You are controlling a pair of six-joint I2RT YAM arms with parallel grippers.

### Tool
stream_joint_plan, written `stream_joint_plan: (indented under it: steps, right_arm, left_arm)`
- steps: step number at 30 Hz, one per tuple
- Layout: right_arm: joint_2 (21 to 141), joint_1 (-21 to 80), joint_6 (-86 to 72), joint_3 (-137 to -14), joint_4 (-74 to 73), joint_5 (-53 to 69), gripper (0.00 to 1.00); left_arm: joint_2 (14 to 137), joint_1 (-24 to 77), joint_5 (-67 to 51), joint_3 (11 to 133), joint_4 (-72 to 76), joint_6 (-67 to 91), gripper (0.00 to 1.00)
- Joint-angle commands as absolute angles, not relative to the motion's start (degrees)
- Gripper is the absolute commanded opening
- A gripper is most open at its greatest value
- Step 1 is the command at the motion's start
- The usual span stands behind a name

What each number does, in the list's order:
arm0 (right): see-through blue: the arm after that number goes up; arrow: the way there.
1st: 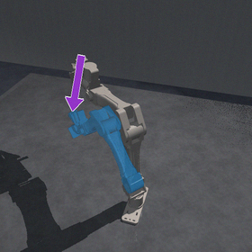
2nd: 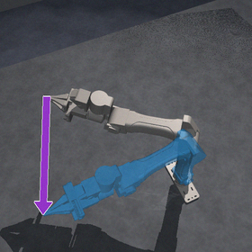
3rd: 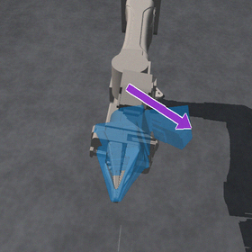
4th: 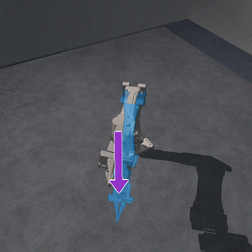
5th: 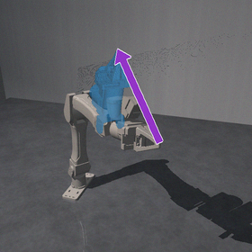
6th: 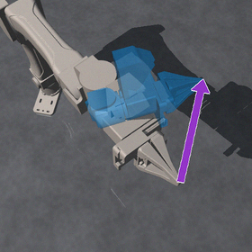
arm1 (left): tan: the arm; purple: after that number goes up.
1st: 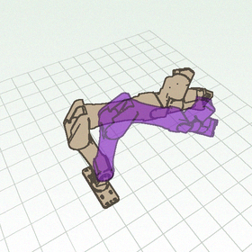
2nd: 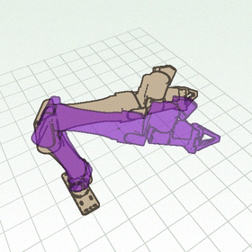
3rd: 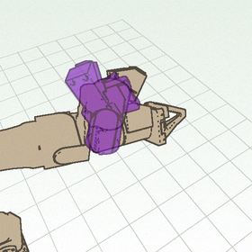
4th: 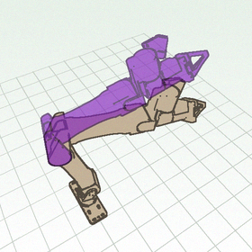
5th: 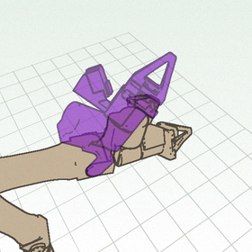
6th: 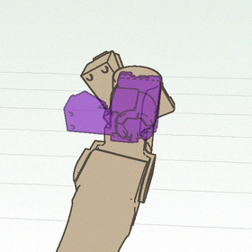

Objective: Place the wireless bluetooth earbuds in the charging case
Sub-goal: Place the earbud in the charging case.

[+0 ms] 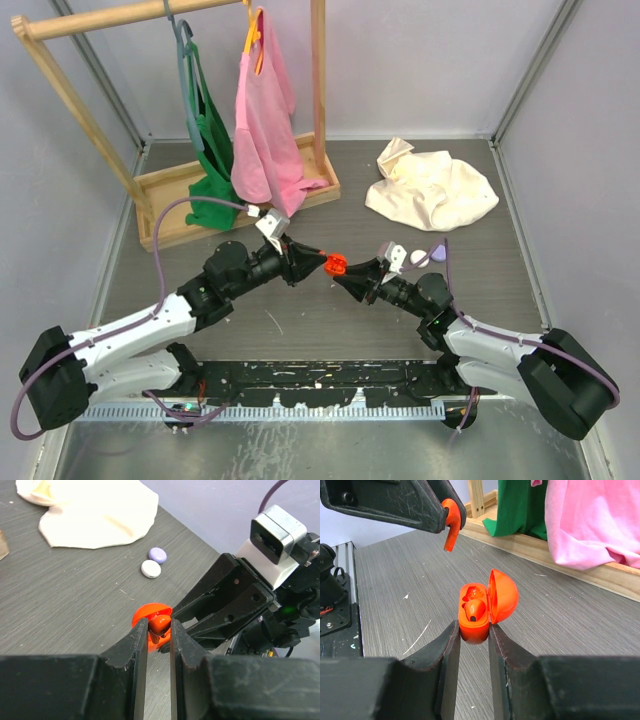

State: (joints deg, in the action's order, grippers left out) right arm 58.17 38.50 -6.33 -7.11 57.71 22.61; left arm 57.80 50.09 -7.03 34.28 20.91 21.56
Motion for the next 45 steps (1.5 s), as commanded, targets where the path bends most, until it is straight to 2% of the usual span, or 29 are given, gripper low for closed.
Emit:
stream_joint_plan:
  steps: [1,18,45]
  right_arm:
    - [57.84,38.30,-7.10,-7.32,63.14,23.64,0.01]
    - [56.26,38.32,-7.38,-6.57,63.76,22.85,0.01]
    - [55.31,38.26,-7.33,-6.22,63.68,21.95,0.01]
  left_arm:
    - [59.34,50.87,-10.21,34.28,30.23,20.30,0.07]
    - [64.94,52.99,-9.70,33.18,34.17,18.16,0.07]
    - [64.69,53.60,-9.61,31.54,32.20,15.17,0.08]
